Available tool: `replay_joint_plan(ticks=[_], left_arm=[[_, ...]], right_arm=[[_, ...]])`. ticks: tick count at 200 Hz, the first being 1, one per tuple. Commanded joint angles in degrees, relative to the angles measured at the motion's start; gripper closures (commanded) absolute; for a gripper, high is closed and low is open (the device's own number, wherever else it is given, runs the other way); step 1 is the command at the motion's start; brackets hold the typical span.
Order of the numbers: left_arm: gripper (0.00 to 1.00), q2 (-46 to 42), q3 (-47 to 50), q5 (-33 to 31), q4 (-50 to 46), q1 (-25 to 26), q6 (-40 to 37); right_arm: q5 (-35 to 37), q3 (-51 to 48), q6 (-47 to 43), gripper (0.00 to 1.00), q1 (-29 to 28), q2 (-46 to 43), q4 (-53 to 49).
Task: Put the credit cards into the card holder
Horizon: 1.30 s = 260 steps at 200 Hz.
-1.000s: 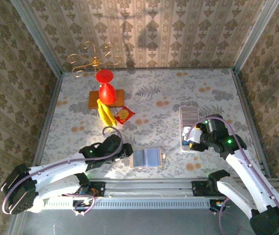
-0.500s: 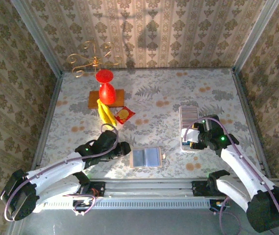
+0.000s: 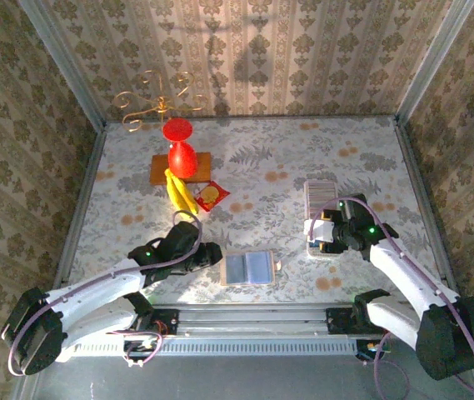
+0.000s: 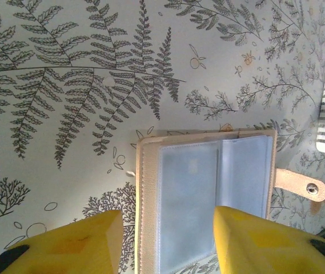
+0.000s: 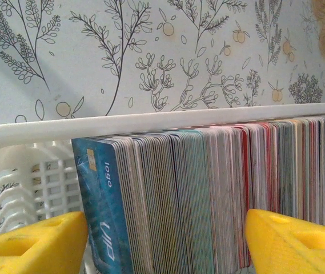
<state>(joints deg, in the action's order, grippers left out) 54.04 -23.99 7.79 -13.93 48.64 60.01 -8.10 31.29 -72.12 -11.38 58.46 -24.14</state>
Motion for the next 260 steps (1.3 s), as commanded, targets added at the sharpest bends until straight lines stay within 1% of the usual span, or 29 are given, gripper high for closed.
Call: replay_joint_plan(ticks=[1,37,46,57,62,76,95,128,157,177,201,215,228,260], left_arm=[[0.55,0.4,0.7,0.2,0.7,-0.3,0.8],[0.56,1.0,0.8,-0.2,1.5,-0.3,1.1],[0.57,1.2,0.8,-0.3,1.7,-0.3,1.0],[0.59,1.4,0.6,-0.6,1.6,-0.3,1.0],[0.61,1.3,0.5,-0.8,1.5,-0.3,0.9],[0.62,1.1,0.5,-1.5,1.8,-0.3,1.0],[0.63,1.1,0.5,-2.1,1.9,-0.2,1.1],[0.66,1.6,0.4,-2.1,1.8,-0.1,1.3],[0.66,1.9,0.3,-2.0,1.9,-0.1,1.3],[0.67,2.2,0.3,-1.8,1.9,-0.1,1.4],[0.67,2.6,0.3,-1.6,2.1,0.0,1.5],[0.67,2.8,0.2,-1.6,2.1,0.1,1.5],[0.67,3.0,0.0,-1.7,2.1,0.2,1.5],[0.67,3.8,-0.2,-1.6,2.9,0.6,1.4]], right_arm=[[-1.3,-0.8,-1.1,0.28,0.1,1.6,2.5],[-0.6,0.0,-1.5,0.37,-0.2,3.6,3.8],[-0.5,0.3,-1.8,0.42,-0.4,3.8,3.3],[-0.3,0.4,-2.2,0.52,-0.7,3.8,2.8],[-0.1,0.4,-2.4,0.55,-0.9,3.7,2.6],[0.4,0.5,-3.1,0.59,-1.2,2.9,1.2],[0.5,0.2,-3.5,0.61,-1.2,1.6,0.1],[-0.2,-0.3,-4.1,0.76,-1.3,0.1,-0.9],[0.1,-0.2,-4.5,0.85,-1.2,-0.5,-1.5],[0.3,-0.2,-4.8,0.88,-1.2,-0.8,-1.6],[0.3,0.2,-4.8,0.90,-1.3,-1.5,-1.8],[0.6,0.7,-5.0,0.95,-1.3,-2.1,-2.6],[0.6,1.6,-4.9,0.97,-1.3,-2.8,-3.8],[-3.5,3.6,-3.1,1.00,-1.3,-5.9,-9.4]])
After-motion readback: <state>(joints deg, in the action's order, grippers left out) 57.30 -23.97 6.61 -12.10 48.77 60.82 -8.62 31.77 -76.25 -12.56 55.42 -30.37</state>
